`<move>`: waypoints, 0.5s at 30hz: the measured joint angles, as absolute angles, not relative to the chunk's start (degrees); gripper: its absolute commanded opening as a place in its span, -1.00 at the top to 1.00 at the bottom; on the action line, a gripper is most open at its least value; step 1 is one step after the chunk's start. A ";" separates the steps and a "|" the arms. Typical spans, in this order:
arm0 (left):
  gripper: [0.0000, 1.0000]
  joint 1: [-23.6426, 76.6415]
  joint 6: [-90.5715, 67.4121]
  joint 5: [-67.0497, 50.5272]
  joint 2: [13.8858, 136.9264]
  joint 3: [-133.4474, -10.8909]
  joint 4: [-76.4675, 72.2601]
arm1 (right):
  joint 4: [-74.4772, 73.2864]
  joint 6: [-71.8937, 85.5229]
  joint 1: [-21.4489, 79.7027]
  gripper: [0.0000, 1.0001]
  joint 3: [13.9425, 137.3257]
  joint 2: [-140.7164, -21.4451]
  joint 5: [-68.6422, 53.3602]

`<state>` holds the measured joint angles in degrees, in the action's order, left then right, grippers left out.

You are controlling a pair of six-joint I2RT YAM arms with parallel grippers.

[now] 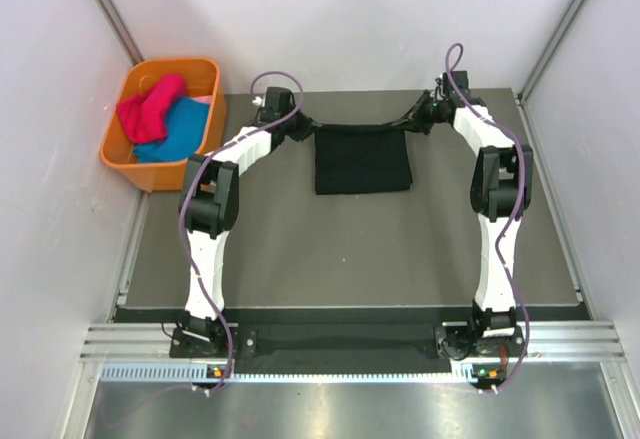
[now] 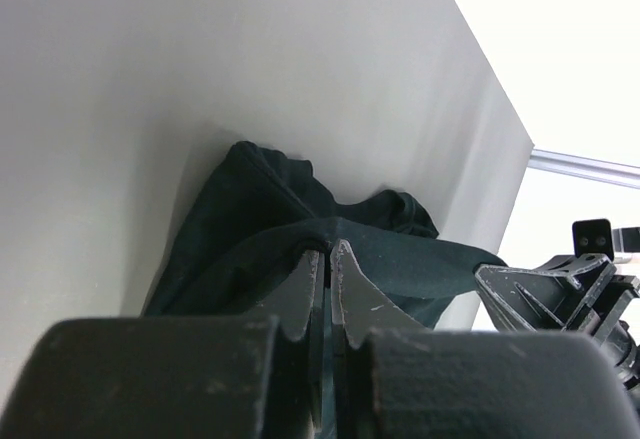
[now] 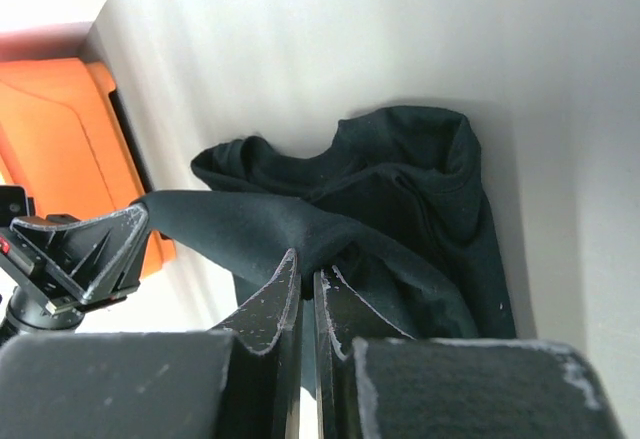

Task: Fold and stack the t-shirts
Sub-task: Fold the tshirt

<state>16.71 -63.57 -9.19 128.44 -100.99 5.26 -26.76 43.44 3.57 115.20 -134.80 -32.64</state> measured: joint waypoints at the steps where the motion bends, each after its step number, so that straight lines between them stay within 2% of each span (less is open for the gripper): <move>1: 1.00 16.64 -63.66 -9.23 128.44 -101.01 5.32 | -26.48 43.70 3.57 0.95 115.20 -134.93 -32.71; 5: 1.00 16.25 -64.10 -10.24 129.38 -102.17 5.45 | -25.91 44.45 3.57 0.87 115.20 -135.46 -32.77; 11: 1.00 15.94 -64.23 -10.24 132.75 -105.38 6.81 | -24.56 45.74 3.55 0.51 115.33 -136.29 -32.69; 12: 0.93 15.90 -63.90 -9.82 133.29 -106.15 7.70 | -23.97 46.17 3.51 0.38 115.74 -136.88 -32.73; 15: 0.61 15.73 -61.60 -8.86 136.03 -111.68 11.79 | -22.79 47.18 3.09 0.19 120.18 -140.51 -33.06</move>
<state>15.73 -61.60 -8.86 136.03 -111.68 11.79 -22.79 47.18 3.09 120.18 -140.51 -33.06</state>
